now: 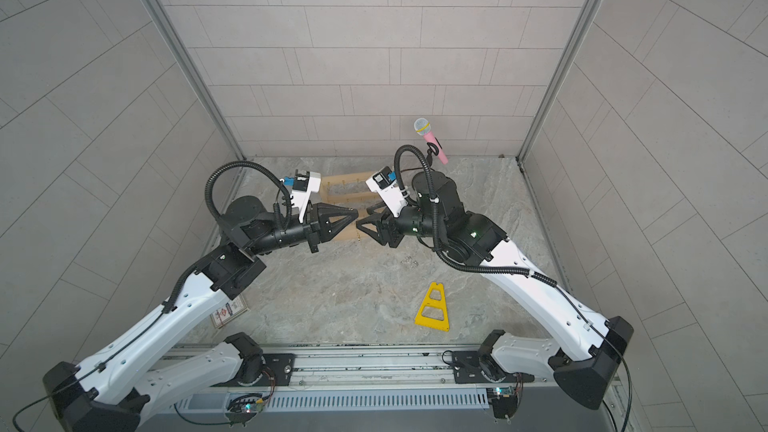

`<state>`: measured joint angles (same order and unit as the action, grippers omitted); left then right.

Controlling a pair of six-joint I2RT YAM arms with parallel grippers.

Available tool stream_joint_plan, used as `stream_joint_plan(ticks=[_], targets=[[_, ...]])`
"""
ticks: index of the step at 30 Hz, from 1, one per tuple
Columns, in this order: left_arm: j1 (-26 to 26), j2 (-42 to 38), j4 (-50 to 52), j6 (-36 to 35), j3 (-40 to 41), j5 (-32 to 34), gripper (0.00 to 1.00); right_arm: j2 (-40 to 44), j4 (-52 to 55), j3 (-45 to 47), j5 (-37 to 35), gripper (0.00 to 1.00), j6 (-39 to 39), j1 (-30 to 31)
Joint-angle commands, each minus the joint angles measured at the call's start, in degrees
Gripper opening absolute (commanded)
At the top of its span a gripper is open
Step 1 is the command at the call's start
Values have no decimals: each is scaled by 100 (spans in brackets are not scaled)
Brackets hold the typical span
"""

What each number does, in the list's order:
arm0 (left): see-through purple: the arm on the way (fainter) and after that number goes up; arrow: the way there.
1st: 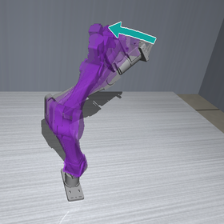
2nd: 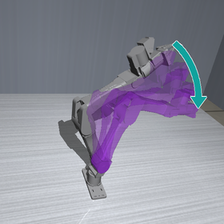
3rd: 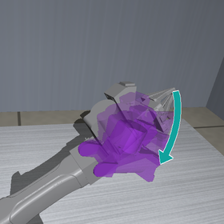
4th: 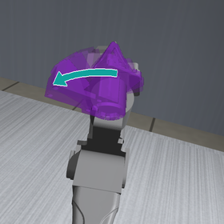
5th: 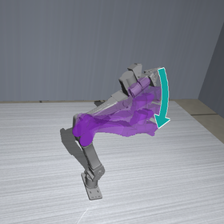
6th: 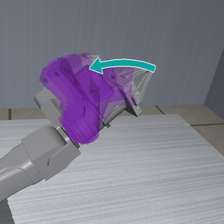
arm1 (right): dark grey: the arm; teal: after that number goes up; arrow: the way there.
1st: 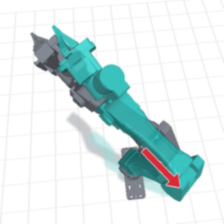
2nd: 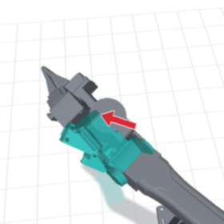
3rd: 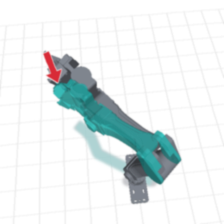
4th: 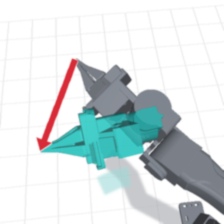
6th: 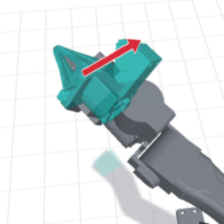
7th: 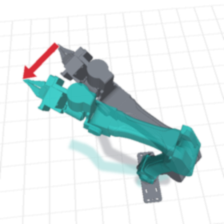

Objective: Hang the necklace on the jewelry display stand
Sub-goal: Pick up the necklace from the center of the board.

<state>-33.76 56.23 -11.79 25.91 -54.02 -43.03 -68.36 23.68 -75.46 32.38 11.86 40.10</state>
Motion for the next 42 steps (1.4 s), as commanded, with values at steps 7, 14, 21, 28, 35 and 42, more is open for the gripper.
stream_joint_plan(ticks=[7, 14, 21, 28, 35, 42], targets=[[88, -163, -16, -53, -101, 476, 0, 257, -446, 295, 1000, 58, 203, -28], [130, -176, 10, -44, -144, 305, 0, 262, -285, 330, 762, 57, 115, -98], [133, -156, -76, 41, -170, 19, 0, 288, -292, 348, 160, 53, -14, -246], [126, -95, -251, 184, -172, -212, 0, 147, -377, 203, 84, 46, -105, -240], [130, -68, -337, 286, -202, -444, 1, 21, -696, 216, 121, 43, -157, -173], [124, -58, -333, 318, -241, -489, 1, -83, -884, 163, 234, 43, -166, -78]])
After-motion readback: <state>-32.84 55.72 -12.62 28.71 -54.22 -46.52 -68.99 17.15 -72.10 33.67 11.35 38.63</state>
